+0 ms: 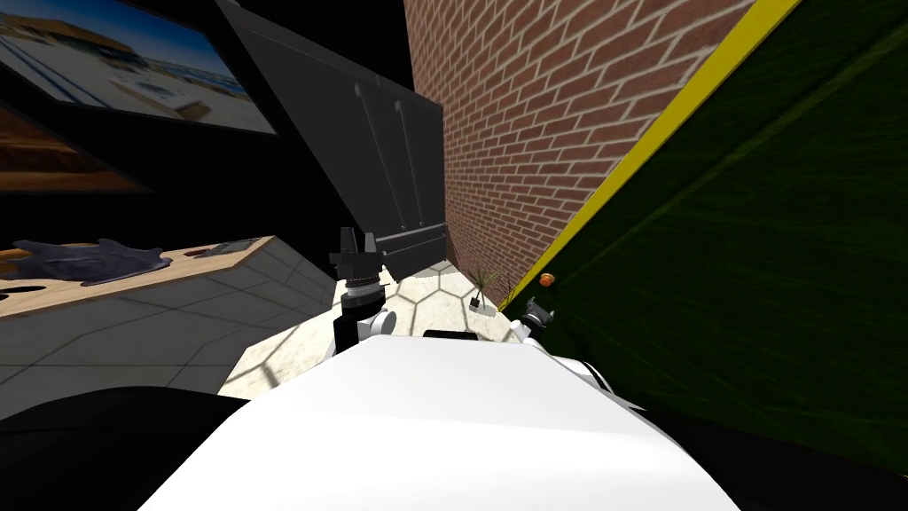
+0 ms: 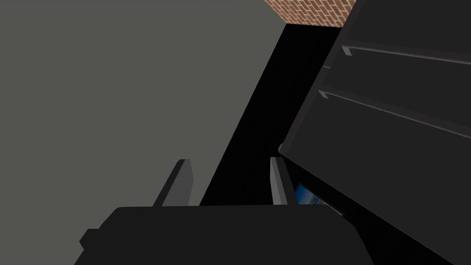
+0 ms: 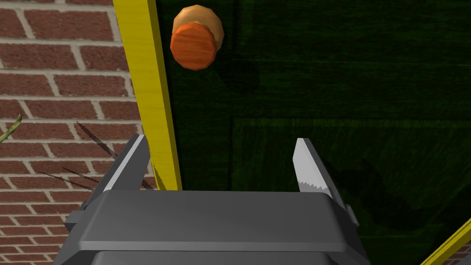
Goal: Pull the door open
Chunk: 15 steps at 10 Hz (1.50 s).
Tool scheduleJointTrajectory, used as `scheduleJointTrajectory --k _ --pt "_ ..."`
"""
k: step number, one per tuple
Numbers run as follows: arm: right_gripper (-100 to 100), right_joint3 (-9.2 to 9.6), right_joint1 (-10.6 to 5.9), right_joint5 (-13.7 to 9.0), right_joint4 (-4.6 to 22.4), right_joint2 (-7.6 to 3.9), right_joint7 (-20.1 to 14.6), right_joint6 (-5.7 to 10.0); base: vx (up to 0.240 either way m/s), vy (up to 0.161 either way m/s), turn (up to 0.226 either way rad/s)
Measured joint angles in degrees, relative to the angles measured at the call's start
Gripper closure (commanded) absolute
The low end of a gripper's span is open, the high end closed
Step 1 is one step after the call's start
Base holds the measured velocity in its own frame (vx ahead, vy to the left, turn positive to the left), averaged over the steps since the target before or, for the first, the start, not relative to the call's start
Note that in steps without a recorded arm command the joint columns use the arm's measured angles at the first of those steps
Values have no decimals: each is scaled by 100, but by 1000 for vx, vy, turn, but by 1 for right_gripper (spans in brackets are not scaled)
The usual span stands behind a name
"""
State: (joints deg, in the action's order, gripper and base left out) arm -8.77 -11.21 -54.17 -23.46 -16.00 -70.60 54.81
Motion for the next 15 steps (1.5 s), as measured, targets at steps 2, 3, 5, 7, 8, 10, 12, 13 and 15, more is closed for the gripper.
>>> scheduleJointTrajectory --k 2,3,5,7,8,10,12,13,15 --pt "-100 -12 24 -10 -34 -8 2 -12 135 -146 32" --pt "-100 -11 14 -10 -10 -17 -6 -10 135 -134 39" --pt "-100 -15 16 -13 -2 -26 -15 -11 139 -148 33" --pt "-100 -15 5 -13 28 -35 -31 -4 174 -160 31" --pt "-100 -18 14 -16 15 -36 -28 -8 165 -178 46" --pt "-100 -19 9 -17 26 -43 -34 -8 169 -186 36" --pt "100 -21 8 -18 23 -49 -35 -10 29 -39 -5" --pt "100 -28 14 -22 26 -60 -35 -7 -26 29 -4" --pt "100 -24 19 -19 33 -54 -33 -21 -19 22 3"
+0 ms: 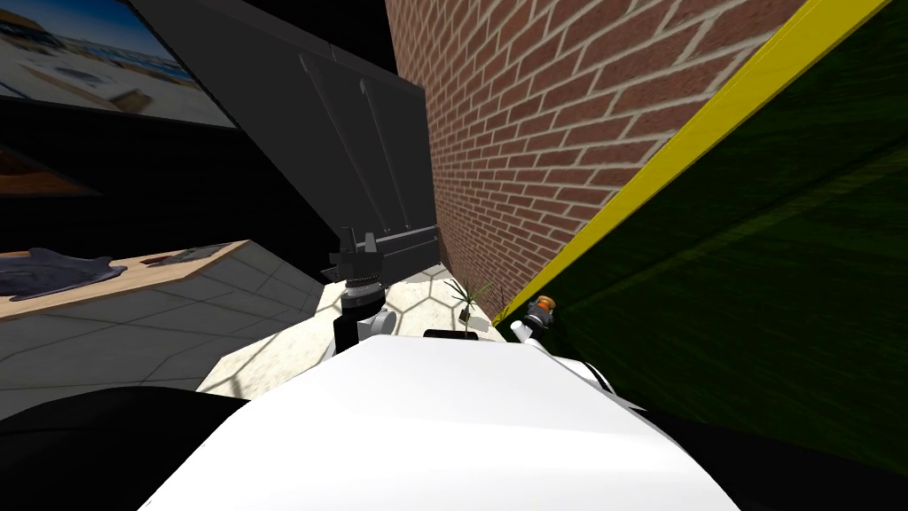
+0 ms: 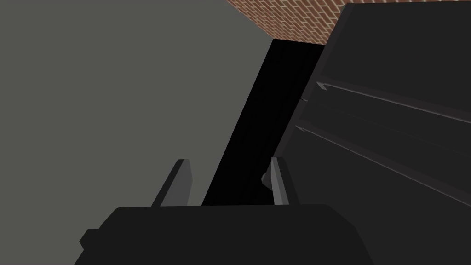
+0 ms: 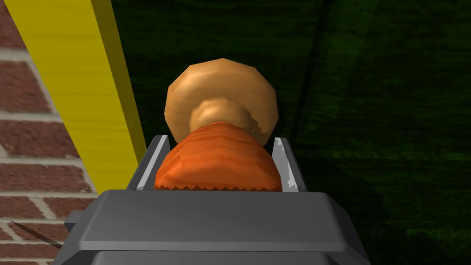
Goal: Pull the door open
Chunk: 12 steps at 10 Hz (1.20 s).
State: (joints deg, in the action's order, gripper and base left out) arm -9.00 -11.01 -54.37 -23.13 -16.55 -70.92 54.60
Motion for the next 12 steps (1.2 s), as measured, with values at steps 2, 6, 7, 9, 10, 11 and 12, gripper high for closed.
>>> scheduleJointTrajectory --k 2,6,7,9,10,11,12 --pt "100 4 11 -1 10 19 -3 -13 -4 4 0" --pt "100 11 -11 9 36 -15 -33 1 -124 137 -29" --pt "100 -1 60 -4 -75 9 14 -43 -127 118 -31" --pt "100 24 36 11 5 19 -16 -42 -166 107 -10" --pt "100 43 -5 27 82 7 -63 -16 -147 128 -27" --pt "100 51 -5 34 79 0 -81 -10 -104 141 -36" --pt "100 55 -3 38 94 -10 -95 -6 -109 164 -45"
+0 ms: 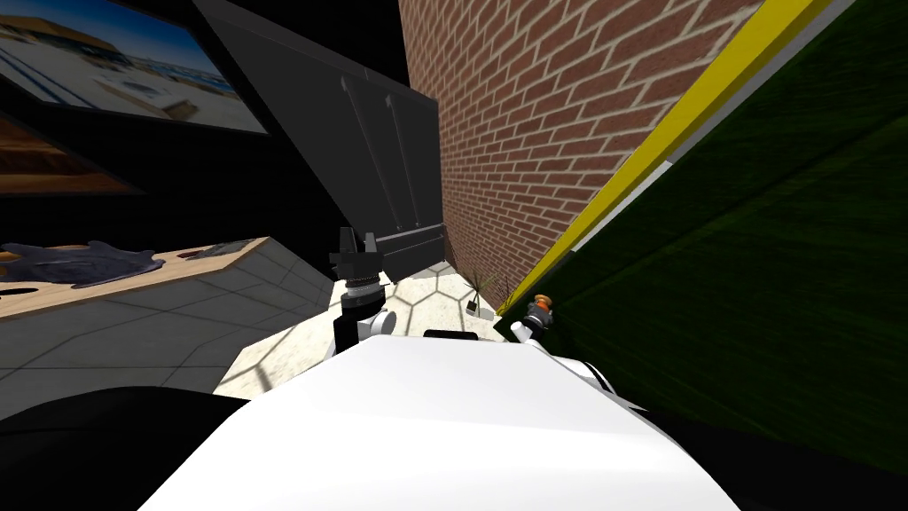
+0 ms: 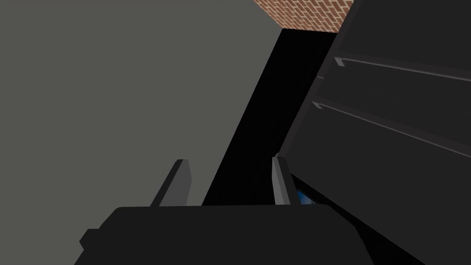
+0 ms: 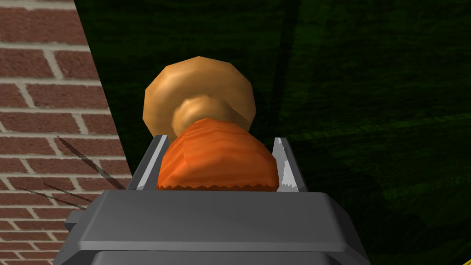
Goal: Pull the door open
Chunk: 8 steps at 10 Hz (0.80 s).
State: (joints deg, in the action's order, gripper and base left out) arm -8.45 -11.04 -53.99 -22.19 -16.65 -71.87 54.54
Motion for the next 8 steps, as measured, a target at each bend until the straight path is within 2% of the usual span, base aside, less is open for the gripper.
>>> scheduleJointTrajectory --k 1,2,3,4,8 --pt "100 -3 11 0 -5 -16 -8 7 -152 123 -43" --pt "100 -21 92 -15 -160 -7 47 -37 -170 107 -23" --pt "100 -7 71 -4 -120 -21 33 -38 -173 125 -18" --pt "100 -5 115 -2 -189 -23 36 -48 -171 129 -31" --pt "100 65 81 57 -17 -104 -128 3 -144 117 -30"
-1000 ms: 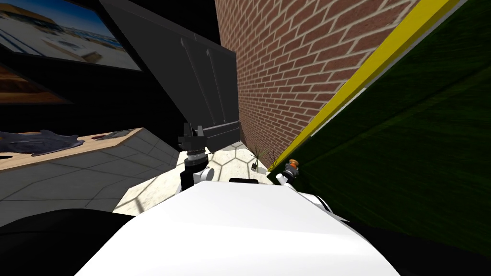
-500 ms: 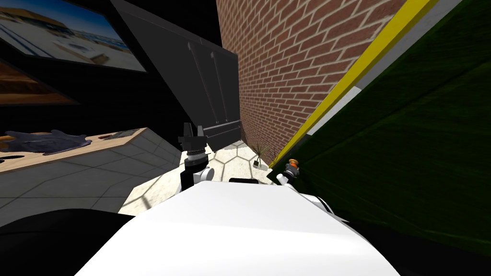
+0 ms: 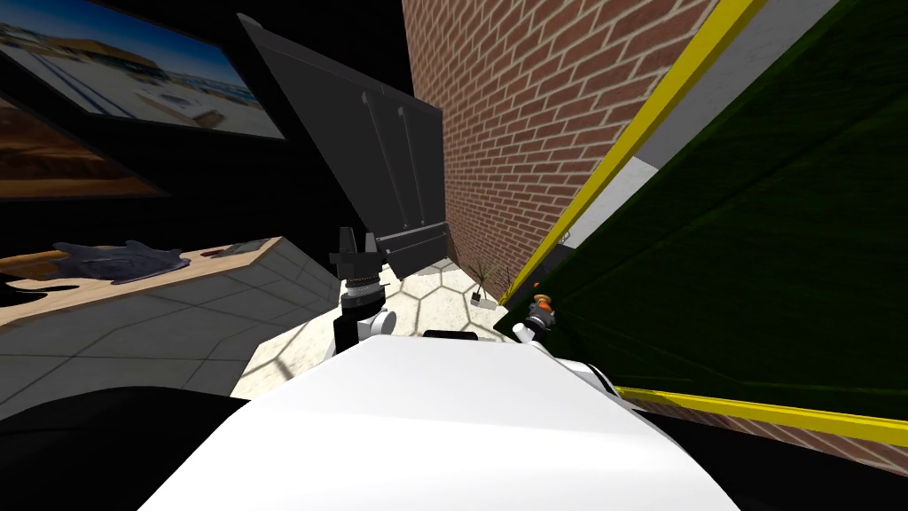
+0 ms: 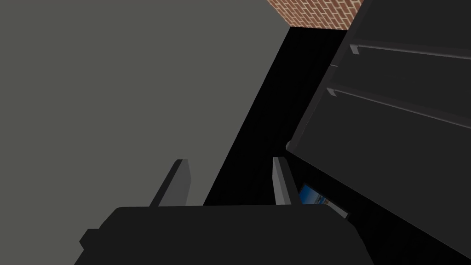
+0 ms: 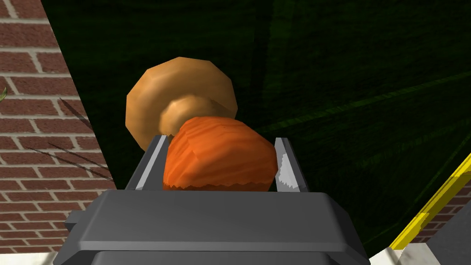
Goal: Pull the door open
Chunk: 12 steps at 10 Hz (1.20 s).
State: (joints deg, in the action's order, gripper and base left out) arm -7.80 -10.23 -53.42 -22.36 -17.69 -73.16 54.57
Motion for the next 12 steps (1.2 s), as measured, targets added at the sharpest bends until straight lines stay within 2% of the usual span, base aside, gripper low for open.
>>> scheduleJointTrajectory --k 2,4,5,6,7,10,11,12 --pt "100 -5 196 -6 -338 -20 67 -117 -121 85 -19" --pt "100 22 195 14 -270 -27 23 -116 -46 13 14" --pt "100 86 106 68 -63 -63 -112 -30 -100 50 34" --pt "100 159 108 126 -37 -128 -248 -1 -75 16 9" --pt "100 207 181 162 -138 -143 -303 -23 -12 -44 22" --pt "100 422 306 312 -153 -181 -560 -82 78 -100 63" --pt "100 521 179 389 121 -226 -746 -10 94 -84 53" --pt "100 560 138 421 223 -252 -843 33 56 -44 11"
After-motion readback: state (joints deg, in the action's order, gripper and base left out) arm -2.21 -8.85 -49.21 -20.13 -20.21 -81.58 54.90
